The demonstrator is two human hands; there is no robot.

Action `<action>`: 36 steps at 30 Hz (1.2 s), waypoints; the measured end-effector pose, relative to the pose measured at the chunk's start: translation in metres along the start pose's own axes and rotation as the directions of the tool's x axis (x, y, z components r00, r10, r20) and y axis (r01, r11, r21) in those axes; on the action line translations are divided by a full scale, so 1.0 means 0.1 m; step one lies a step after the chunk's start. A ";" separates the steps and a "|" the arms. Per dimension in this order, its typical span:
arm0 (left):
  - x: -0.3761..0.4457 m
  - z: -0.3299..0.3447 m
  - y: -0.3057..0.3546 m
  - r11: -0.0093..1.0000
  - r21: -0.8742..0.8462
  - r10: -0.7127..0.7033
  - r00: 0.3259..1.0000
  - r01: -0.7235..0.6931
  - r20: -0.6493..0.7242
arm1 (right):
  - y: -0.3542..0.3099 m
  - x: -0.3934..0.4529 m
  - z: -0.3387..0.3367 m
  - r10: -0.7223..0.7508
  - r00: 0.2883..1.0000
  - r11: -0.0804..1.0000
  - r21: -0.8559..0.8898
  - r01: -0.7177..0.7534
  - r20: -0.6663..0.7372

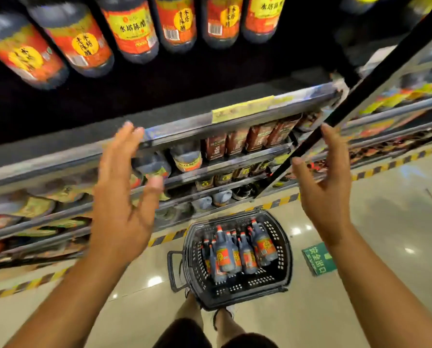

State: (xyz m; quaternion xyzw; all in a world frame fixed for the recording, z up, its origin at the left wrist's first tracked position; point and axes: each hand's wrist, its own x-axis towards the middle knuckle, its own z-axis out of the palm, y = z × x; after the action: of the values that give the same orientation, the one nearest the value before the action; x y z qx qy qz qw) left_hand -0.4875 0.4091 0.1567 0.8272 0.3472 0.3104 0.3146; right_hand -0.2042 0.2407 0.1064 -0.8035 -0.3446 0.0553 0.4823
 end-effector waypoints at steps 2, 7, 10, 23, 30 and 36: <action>-0.29 0.46 -0.09 0.998 0.045 -0.061 0.980 0.054 0.187 | 0.34 -0.38 0.03 0.058 0.994 0.992 -0.116 -0.048 0.092; -1.05 1.63 -0.70 0.930 0.366 -0.238 0.820 0.037 0.521 | 1.30 -1.24 0.26 0.181 0.943 0.917 -0.395 -0.058 0.281; -1.45 2.19 -1.17 0.859 0.501 -0.428 0.691 0.111 0.582 | 1.98 -1.77 0.48 0.351 0.856 0.829 -0.551 -0.097 0.378; -2.87 4.27 -2.92 0.531 0.602 -0.834 0.243 0.596 0.496 | 4.31 -2.69 1.35 0.766 0.534 0.579 -0.744 -0.332 0.358; -3.08 5.06 -3.64 0.259 0.330 -0.885 0.086 0.908 0.458 | 5.29 -2.73 1.95 0.820 0.478 0.527 -0.743 -0.413 0.315; -3.07 5.44 -3.85 0.139 0.304 -0.904 -0.004 0.942 0.427 | 5.44 -2.78 2.27 0.818 0.549 0.445 -0.795 -0.412 0.174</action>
State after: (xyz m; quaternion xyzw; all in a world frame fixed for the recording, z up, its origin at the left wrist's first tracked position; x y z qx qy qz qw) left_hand -0.4094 0.2226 -0.5482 0.4283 0.6906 -0.1985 0.5480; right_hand -0.2376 0.0777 -0.5237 -0.9354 -0.1241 0.3304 -0.0216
